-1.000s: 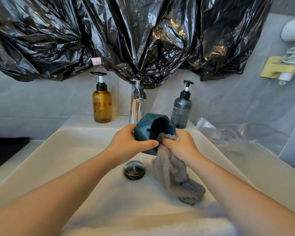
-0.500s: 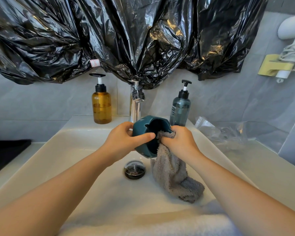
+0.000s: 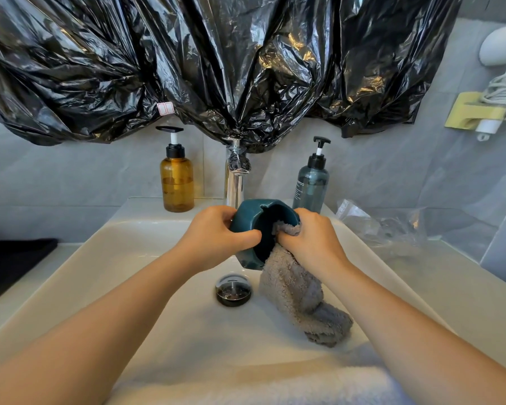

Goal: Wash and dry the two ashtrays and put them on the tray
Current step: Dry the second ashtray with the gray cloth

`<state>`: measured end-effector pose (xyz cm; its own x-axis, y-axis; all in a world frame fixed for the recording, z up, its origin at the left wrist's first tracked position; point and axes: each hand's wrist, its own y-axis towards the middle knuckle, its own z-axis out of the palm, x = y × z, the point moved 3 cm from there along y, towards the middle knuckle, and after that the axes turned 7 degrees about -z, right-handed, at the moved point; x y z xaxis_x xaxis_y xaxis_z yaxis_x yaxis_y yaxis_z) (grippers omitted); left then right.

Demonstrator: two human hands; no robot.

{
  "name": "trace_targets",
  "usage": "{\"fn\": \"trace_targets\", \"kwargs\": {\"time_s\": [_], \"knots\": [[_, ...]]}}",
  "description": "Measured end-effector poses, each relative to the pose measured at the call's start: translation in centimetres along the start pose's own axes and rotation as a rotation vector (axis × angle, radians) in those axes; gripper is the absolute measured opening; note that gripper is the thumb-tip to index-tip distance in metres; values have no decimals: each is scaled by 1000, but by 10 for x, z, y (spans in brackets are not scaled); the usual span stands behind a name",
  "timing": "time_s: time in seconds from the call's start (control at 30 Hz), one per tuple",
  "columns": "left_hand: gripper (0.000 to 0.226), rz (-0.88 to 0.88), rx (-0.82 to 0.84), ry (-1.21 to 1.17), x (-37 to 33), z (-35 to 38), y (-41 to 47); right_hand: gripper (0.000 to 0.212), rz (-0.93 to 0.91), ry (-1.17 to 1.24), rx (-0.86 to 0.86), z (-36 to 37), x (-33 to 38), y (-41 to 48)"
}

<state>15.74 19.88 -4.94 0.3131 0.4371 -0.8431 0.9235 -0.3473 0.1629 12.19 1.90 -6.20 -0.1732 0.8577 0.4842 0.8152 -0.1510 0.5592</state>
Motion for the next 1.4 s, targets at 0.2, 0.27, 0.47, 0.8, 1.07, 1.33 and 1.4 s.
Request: {"fn": "trace_targets", "kwargs": {"time_s": [0.2, 0.27, 0.47, 0.8, 1.07, 1.33, 1.4], "knots": [[68, -115, 17, -127, 10, 10, 0, 11, 156, 239, -13, 2, -10, -1], [57, -95, -1, -125, 8, 12, 0, 12, 186, 279, -21, 4, -13, -1], [28, 59, 1, 62, -2, -2, -3, 18, 62, 58, 120, 12, -7, 0], [20, 72, 53, 191, -12, -12, -2, 33, -101, -23, 53, 2, 10, -2], [68, -78, 82, -28, 8, 4, -2, 3, 85, 199, 30, 0, -11, 0], [34, 51, -28, -38, -1, 6, -6, 6, 88, 165, 66, 8, -13, 2], [29, 63, -40, 23, -2, 5, -5, 12, 36, 55, 52, 5, -8, 3]]}}
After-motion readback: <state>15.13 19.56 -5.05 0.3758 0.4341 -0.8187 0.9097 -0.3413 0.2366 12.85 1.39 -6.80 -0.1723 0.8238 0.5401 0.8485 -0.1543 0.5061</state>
